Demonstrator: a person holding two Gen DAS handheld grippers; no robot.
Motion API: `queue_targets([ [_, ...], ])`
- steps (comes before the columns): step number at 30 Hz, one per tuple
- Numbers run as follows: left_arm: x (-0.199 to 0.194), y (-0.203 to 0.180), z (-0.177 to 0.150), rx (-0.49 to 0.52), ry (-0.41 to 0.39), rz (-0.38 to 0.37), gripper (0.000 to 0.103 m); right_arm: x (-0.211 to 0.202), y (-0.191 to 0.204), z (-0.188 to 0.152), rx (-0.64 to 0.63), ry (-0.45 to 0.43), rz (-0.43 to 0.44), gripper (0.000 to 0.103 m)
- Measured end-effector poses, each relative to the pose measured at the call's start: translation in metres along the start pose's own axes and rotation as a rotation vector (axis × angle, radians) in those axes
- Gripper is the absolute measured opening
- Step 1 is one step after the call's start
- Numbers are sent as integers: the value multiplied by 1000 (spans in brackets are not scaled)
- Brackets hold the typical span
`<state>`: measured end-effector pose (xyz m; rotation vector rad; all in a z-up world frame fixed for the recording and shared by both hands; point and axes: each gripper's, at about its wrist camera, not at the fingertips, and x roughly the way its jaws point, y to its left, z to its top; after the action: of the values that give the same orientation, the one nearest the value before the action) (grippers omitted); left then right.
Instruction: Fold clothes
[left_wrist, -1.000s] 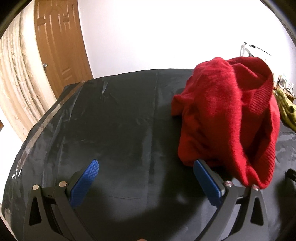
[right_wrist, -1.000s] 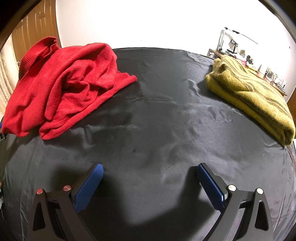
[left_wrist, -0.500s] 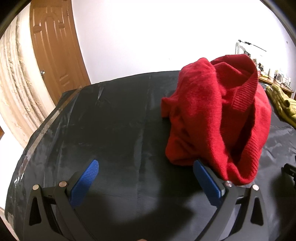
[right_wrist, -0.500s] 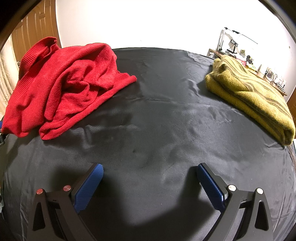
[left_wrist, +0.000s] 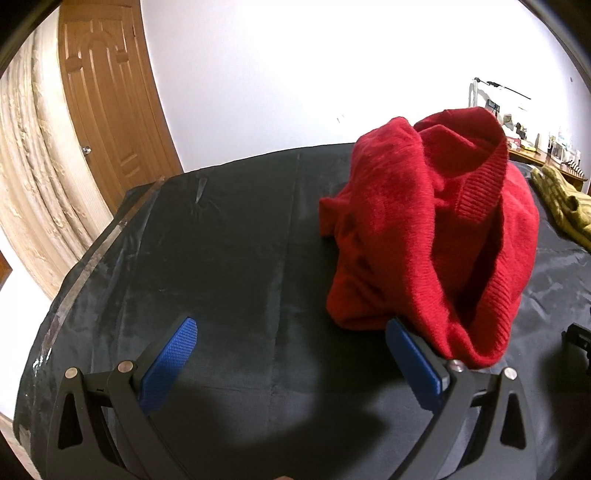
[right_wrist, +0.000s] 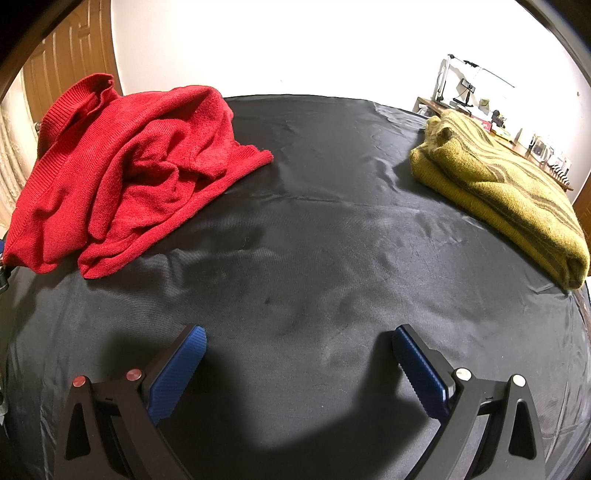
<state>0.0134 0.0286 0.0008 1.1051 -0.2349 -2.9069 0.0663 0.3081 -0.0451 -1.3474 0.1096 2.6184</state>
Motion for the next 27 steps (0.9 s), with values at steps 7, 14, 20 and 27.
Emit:
queue_targets([
  [7,-5,-3,0,14,-16,19,103,0,0,0,0,0,0,102],
  [14,-7,-4,1,18,-15,-21,103,0,0,0,0,0,0,102],
  [20,10,26,12,-139,111,-250,103,0,1,0,0,0,0,102],
  [27,11,44,20,-213,128,-329,103,0,1,0,1,0,-1,102],
])
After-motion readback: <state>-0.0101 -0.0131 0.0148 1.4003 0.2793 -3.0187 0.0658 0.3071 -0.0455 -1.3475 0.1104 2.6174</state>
